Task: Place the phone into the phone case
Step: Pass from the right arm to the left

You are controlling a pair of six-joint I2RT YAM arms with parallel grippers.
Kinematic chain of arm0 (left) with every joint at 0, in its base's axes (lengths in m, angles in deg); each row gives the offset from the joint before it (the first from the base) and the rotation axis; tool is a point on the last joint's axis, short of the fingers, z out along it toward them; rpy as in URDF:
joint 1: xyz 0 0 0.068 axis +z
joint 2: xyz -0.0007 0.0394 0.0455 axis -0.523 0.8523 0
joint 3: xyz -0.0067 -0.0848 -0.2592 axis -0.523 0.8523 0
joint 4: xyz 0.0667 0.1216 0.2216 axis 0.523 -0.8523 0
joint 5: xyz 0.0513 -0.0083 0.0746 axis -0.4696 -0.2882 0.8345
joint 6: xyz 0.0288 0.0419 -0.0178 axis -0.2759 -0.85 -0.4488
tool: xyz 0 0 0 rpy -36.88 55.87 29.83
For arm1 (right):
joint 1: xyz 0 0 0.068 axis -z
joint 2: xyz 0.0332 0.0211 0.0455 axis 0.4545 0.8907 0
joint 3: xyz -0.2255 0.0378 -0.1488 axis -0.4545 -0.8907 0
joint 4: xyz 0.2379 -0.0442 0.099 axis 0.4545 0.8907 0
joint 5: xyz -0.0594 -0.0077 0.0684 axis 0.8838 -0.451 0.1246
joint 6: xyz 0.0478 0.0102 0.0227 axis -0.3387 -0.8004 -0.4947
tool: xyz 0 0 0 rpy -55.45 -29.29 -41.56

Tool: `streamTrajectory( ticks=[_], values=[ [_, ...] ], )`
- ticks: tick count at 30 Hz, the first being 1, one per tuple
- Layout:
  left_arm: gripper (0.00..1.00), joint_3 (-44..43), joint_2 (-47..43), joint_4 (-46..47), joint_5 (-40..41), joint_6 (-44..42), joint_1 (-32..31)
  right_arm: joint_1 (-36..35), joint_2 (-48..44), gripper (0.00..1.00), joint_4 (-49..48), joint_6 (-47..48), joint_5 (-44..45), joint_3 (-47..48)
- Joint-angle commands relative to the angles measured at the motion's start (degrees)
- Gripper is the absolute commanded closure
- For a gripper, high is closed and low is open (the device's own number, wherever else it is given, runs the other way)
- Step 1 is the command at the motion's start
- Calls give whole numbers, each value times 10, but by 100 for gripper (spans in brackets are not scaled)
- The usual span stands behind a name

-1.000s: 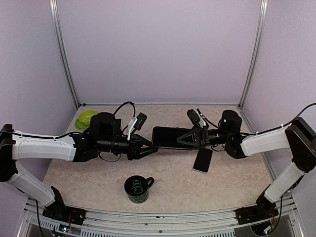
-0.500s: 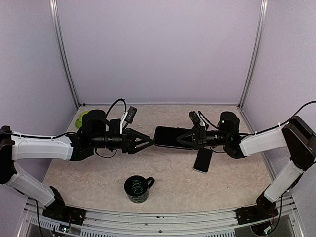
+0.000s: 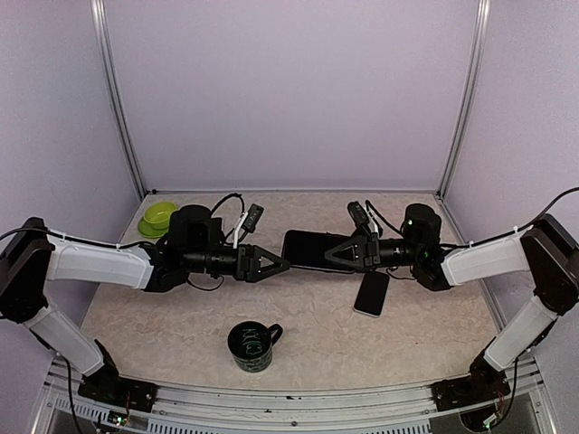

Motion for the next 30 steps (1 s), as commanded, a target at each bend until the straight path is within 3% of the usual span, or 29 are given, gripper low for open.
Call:
streamTrajectory(
  ticks=[1, 4, 10, 17, 22, 24, 30],
  values=[
    [39, -34, 22, 45, -28, 21, -6, -9, -23, 100, 0, 45, -1, 8],
    [43, -37, 32, 64, -37, 34, -6, -15, -25, 100, 27, 69, 3, 12],
    [61, -44, 52, 82, -59, 56, -8, -23, -37, 100, 72, 117, 26, 18],
    [66, -44, 63, 95, -97, 64, -18, -25, -52, 100, 136, 186, 66, 31],
    [86, -38, 65, 109, -111, 73, -19, -27, -58, 100, 141, 211, 75, 32],
    [100, -37, 66, 114, -117, 75, -20, -27, -57, 100, 146, 215, 74, 36],
    [100, -36, 61, 116, -105, 89, -19, -26, -58, 100, 189, 260, 82, 51]
  ],
)
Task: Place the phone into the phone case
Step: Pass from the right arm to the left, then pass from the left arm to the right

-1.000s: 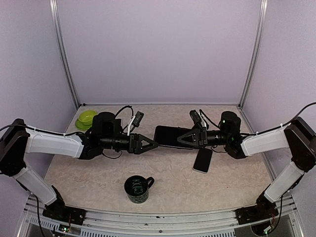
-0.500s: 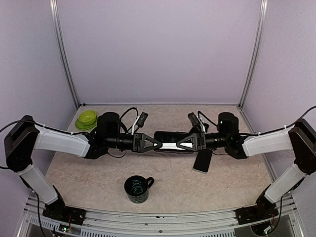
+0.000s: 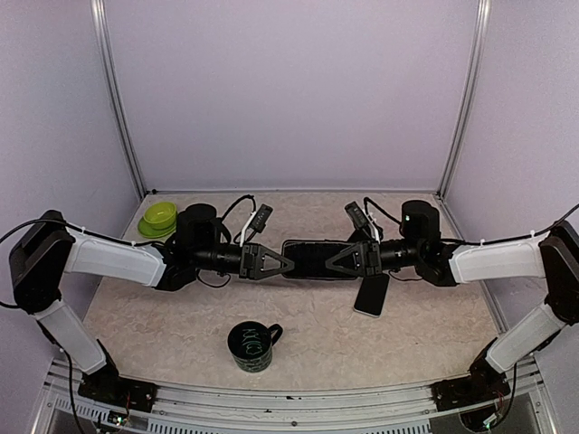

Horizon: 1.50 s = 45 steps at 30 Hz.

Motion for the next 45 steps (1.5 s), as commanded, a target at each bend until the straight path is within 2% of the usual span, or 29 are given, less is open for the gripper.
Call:
streamTrajectory(
  ticks=[1, 4, 12, 17, 20, 23, 31, 45],
  values=[
    [100, -12, -3, 23, 4, 30, -20, -8, -9, 100, 54, 78, 85, 38],
    [100, -22, -5, -18, 32, 29, -17, -8, -17, 98, 110, 142, 107, 50],
    [100, -17, -33, -64, 50, 6, -13, -7, -31, 35, 231, 313, 103, 74],
    [100, -16, -58, -83, 54, 1, -13, -10, -26, 15, 248, 360, 116, 70],
    [100, -17, -70, -101, 57, -4, -12, -18, -22, 5, 252, 421, 130, 62],
    [100, -18, -78, -117, 54, -4, -11, -34, -26, 0, 251, 469, 163, 53],
    [100, -28, -90, -171, 71, -3, -11, -106, -25, 0, 304, 582, 288, 92],
    [100, -28, -81, -172, 80, 11, -10, -206, 13, 1, 327, 674, 539, 145]
  ],
)
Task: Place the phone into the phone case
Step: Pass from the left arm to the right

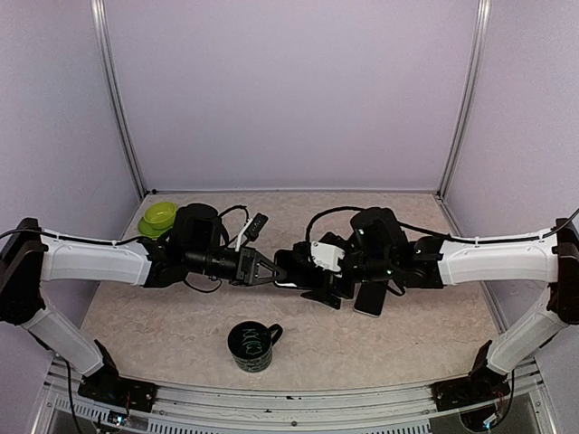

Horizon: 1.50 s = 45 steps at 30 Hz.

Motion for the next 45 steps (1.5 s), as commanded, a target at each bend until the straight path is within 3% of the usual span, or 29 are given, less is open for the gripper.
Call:
streamTrajectory(
  ticks=[1, 8, 17, 19, 25, 28, 38, 45],
  values=[
    [100, -21, -8, 34, 4, 1, 2, -25, 14, 2, 6, 38, 92, 13],
    [100, -22, -3, 42, -2, 1, 3, -29, 2, 12, -4, 38, 107, -1],
    [100, -19, -9, 33, -6, -16, 5, -28, 6, 40, 55, 31, 37, 23],
    [100, -18, -10, 34, -5, -16, 5, -28, 8, 36, 55, 25, 38, 27],
    [100, -13, -12, 38, -2, -17, 6, -28, 7, 7, 52, 10, 77, 32],
    [100, -8, -17, 41, -3, -16, 9, -28, -4, 1, 38, 11, 110, 18],
    [100, -2, -22, 47, -5, -15, 13, -24, -1, 2, 17, 6, 123, 8],
    [100, 1, -15, 54, -5, -7, 13, -24, -5, 27, 15, 6, 98, 16]
  ],
)
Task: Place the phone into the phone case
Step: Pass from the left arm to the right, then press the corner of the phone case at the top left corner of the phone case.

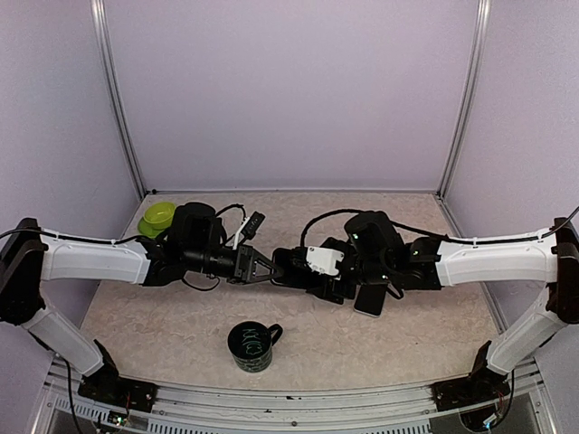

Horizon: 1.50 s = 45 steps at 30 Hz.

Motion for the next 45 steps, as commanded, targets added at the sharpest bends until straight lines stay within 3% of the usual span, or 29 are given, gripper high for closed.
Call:
streamTrajectory(
  ticks=[1, 4, 9, 15, 20, 35, 45],
  values=[
    [100, 0, -14, 59, -5, -5, 1, 0, -13, 30, -18, -14, -14, 2],
    [100, 1, -14, 63, -8, -3, 2, 0, -14, 41, -15, -9, -15, 0],
    [100, -1, -13, 59, -9, -4, 3, 0, -18, 45, -23, -11, -15, -5],
    [66, -14, -19, 20, 15, -26, 8, 0, -6, 48, -15, -18, 2, 2],
    [59, -21, -31, -8, 37, -41, 10, 0, -1, 48, -5, -23, 3, 8],
    [64, -71, 10, -121, 141, -75, -25, 1, 22, 52, 35, -62, 26, 50],
    [96, -74, 29, -124, 159, -77, -31, 2, 10, 53, 33, -67, 43, 49]
  ],
)
